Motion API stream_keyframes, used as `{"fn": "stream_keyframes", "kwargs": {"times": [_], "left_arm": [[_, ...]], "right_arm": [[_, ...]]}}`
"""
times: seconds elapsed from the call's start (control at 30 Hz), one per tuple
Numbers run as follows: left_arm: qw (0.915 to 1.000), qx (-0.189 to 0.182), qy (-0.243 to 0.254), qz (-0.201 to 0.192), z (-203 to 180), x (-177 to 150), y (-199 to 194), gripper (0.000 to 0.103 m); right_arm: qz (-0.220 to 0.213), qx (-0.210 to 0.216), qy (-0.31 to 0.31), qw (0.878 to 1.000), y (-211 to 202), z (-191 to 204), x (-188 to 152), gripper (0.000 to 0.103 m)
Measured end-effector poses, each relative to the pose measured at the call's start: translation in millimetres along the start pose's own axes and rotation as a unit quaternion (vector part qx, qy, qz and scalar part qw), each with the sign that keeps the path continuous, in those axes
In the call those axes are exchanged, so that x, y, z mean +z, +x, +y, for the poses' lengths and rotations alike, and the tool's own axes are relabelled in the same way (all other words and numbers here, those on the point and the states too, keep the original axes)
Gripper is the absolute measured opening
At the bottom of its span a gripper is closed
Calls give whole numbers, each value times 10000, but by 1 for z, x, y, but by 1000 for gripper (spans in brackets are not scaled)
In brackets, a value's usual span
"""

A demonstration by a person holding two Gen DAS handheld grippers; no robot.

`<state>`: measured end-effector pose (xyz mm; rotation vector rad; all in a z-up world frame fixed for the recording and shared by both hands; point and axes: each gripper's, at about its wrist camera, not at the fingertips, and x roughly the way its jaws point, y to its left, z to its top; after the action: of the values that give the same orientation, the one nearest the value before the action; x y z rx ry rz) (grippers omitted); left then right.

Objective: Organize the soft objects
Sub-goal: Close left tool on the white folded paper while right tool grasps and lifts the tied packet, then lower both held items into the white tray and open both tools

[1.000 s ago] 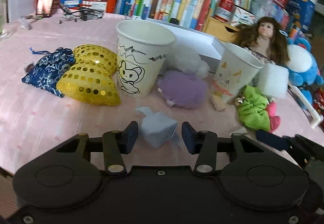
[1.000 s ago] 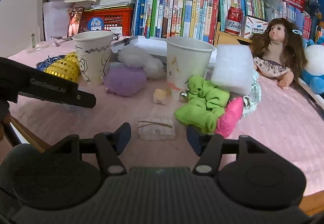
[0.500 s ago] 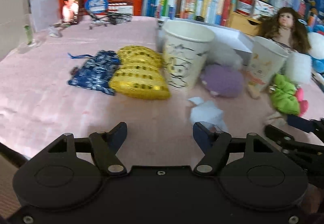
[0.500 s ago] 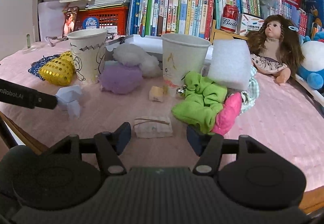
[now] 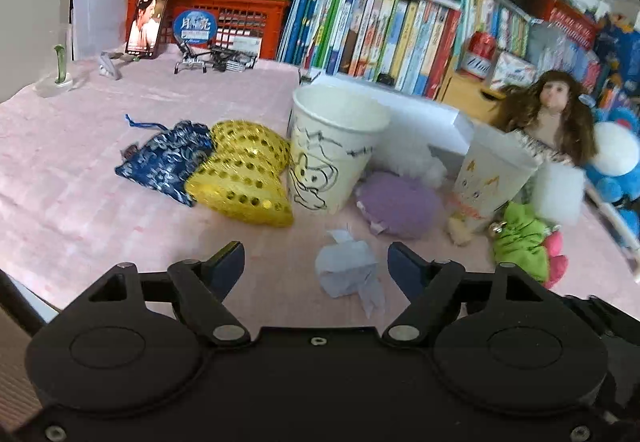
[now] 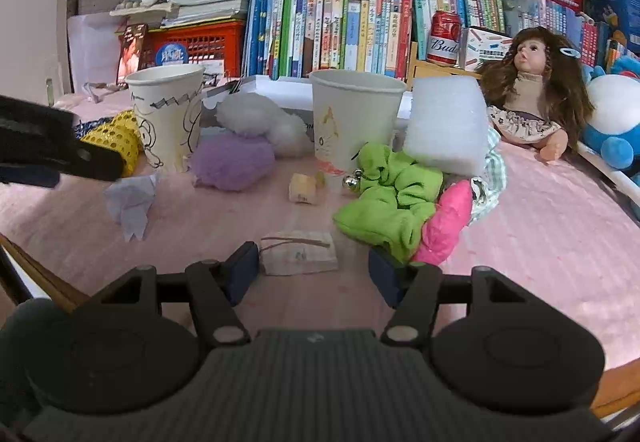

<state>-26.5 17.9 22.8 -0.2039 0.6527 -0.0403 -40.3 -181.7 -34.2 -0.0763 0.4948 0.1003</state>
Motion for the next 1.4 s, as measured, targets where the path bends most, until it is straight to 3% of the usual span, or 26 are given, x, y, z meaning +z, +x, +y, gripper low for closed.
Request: {"fn": "stream_keyframes", "kwargs": {"times": [0.17, 0.27, 0.3, 0.33, 0.57, 0.83, 1.03, 1.27, 1.4], "left_arm": [[9997, 20, -173, 179, -15, -8, 24, 64], [9998, 83, -127, 95, -20, -9, 30, 44], [9999, 38, -112, 115, -20, -8, 32, 38], [9998, -8, -141, 129, -19, -8, 33, 38], [9992, -270, 293, 26, -22, -3, 17, 37], [9948, -601, 802, -177, -32, 24, -14, 37], [9884, -1215, 908, -118, -35, 67, -29, 37], [9854, -1397, 965, -134, -38, 122, -29, 37], [9865, -1280, 1005, -206, -43, 150, -19, 37]], "right_arm": [[-207, -67, 39, 9998, -2, 4, -6, 73], [-229, -7, 13, 9997, 0, 6, -5, 64], [-240, 10, -4, 9997, 0, 7, -5, 56], [-242, 41, -28, 9997, 1, 8, -4, 49], [-284, 100, -28, 9995, -7, 11, 1, 48], [-520, 229, 336, 9978, -29, -6, 35, 48], [-690, 397, 553, 9953, -40, -25, 67, 48], [-657, 608, 804, 9927, -36, -50, 108, 48], [-630, 619, 759, 9932, -27, -59, 130, 48]]}}
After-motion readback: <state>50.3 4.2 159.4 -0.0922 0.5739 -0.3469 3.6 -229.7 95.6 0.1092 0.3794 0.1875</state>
